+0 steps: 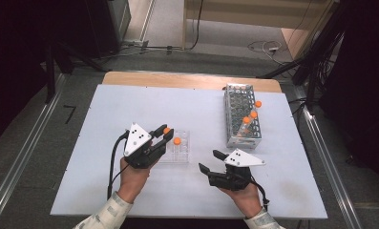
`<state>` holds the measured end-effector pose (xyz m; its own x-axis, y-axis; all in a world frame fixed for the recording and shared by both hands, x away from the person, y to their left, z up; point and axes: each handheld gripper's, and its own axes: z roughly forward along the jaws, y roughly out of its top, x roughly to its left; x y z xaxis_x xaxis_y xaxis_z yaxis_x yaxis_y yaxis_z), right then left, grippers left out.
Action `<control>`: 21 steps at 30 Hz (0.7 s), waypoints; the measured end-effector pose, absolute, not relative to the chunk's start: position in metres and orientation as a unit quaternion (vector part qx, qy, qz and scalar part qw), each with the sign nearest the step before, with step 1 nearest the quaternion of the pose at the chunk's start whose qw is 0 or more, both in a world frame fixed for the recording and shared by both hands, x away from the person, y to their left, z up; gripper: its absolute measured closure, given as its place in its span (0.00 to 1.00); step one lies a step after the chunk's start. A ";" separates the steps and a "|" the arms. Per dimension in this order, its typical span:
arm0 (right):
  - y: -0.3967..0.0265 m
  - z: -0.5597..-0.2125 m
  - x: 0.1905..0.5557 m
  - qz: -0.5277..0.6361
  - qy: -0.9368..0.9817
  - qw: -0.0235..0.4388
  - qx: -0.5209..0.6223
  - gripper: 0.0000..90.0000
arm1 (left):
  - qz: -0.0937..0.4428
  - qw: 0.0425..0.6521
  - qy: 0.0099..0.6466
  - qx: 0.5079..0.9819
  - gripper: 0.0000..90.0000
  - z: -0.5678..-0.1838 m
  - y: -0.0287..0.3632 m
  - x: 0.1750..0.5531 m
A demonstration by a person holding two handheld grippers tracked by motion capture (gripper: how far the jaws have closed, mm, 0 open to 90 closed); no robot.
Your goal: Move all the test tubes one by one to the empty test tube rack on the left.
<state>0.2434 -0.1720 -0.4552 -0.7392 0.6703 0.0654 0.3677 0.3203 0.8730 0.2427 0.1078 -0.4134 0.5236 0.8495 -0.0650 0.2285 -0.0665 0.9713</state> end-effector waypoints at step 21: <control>-0.171 -0.457 0.243 0.479 0.800 0.156 0.325 0.33 | 0.270 0.546 0.405 0.682 0.67 -0.429 0.107 0.241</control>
<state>0.2434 -0.1710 -0.4568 -0.7407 0.6690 0.0614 0.3700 0.3300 0.8684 0.2405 0.1067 -0.4292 0.5267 0.8467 -0.0748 0.2572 -0.0750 0.9634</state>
